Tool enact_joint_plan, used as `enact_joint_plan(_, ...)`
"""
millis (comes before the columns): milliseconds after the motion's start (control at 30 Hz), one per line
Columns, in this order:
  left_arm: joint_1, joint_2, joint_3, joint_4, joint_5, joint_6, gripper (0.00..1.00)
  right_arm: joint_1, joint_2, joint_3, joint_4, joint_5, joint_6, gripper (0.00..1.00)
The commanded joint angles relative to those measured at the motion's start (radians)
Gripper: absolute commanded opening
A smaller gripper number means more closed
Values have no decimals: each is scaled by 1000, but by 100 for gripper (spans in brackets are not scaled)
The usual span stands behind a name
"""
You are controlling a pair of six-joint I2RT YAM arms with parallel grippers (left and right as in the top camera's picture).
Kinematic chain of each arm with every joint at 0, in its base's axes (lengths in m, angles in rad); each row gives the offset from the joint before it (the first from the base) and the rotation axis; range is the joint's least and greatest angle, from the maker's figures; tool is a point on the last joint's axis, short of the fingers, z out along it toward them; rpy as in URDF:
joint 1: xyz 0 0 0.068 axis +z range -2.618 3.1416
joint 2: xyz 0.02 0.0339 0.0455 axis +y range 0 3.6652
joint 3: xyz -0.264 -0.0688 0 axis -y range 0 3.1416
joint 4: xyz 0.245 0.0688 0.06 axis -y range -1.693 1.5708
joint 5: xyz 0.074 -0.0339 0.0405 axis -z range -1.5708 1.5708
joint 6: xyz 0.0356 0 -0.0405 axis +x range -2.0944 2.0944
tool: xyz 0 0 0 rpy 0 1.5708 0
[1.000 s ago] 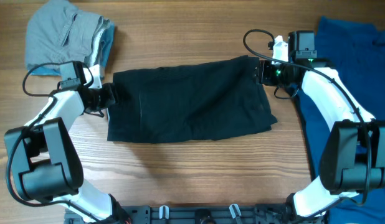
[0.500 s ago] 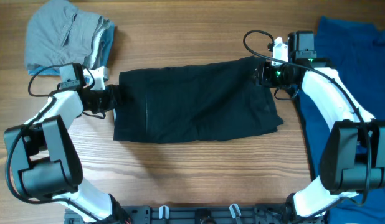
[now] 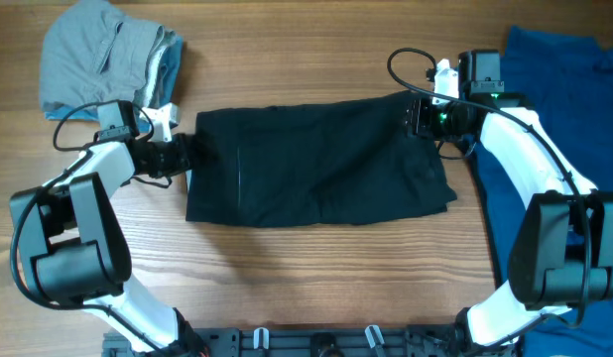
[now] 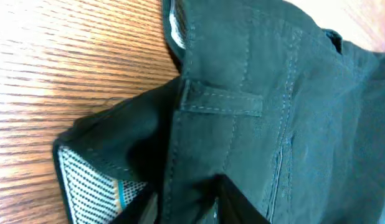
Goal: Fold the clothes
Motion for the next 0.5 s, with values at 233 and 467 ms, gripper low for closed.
enact_joint_plan(233,82,-79,75,-228,41,42,4,-2,-2,3,-3,-16,-17,53)
enact_joint_plan(467,66,-97,73,-391,-139,61,24,-2,-2,3,-4,-16,-17,52)
